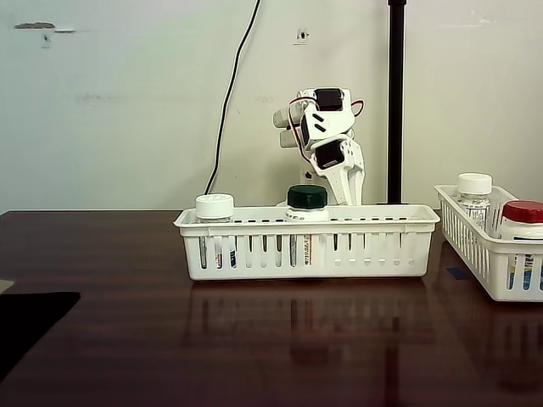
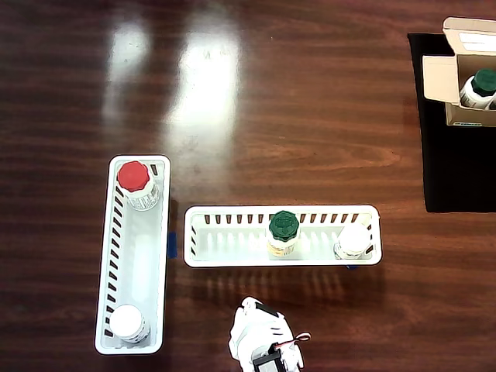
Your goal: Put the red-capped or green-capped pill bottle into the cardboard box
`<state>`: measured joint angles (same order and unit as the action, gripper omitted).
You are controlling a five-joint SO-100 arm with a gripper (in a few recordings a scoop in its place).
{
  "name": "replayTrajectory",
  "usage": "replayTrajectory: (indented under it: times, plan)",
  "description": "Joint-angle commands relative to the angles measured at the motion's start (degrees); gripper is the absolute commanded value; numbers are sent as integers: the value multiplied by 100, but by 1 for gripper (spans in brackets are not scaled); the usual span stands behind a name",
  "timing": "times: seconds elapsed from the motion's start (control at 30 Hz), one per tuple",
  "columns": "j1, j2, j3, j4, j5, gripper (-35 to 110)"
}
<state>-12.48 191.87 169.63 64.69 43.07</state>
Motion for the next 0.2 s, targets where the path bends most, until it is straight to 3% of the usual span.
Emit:
replayTrajectory:
  times: [0.0,0.17]
  plan:
    - [-316,492,0,88,0,2]
    - [-316,492,0,88,0,2]
